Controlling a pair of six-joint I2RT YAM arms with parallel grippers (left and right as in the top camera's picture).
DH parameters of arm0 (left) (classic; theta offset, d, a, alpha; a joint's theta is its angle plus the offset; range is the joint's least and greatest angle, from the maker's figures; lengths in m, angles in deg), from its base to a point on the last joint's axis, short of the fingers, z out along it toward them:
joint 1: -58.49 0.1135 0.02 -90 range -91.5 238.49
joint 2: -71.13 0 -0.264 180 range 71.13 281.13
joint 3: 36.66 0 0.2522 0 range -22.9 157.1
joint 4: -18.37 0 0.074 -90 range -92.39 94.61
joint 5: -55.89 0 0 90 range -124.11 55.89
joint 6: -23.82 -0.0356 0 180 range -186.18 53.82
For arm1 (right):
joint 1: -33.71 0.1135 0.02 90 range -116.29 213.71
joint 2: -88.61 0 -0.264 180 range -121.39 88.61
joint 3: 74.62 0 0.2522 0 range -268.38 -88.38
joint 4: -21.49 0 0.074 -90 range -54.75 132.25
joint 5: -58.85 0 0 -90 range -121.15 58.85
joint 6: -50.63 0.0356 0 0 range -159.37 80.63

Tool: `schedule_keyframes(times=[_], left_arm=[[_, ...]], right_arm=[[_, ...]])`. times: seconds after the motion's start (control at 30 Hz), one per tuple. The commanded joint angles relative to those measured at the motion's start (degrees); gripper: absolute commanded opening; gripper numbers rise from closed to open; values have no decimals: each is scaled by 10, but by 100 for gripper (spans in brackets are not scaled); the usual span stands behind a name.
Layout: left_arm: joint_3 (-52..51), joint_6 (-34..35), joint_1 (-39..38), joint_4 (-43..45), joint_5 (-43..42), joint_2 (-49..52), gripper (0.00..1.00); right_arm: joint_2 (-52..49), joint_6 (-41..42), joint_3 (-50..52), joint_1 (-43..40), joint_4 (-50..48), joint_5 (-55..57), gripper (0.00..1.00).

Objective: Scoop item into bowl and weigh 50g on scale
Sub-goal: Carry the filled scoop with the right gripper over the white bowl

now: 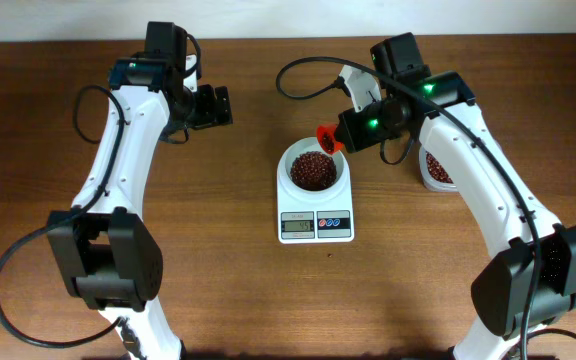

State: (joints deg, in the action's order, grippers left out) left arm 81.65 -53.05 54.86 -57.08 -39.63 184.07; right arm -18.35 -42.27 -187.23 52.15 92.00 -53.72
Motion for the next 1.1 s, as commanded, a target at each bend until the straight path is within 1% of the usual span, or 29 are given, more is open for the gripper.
schedule_keyframes(times=[0.0,1.07], left_arm=[[8,7,0,-1,4,-14,99],[8,7,0,-1,4,-14,99]], right_arm=[[12,4,-12,3,0,-10,4],[12,4,-12,3,6,-10,4]])
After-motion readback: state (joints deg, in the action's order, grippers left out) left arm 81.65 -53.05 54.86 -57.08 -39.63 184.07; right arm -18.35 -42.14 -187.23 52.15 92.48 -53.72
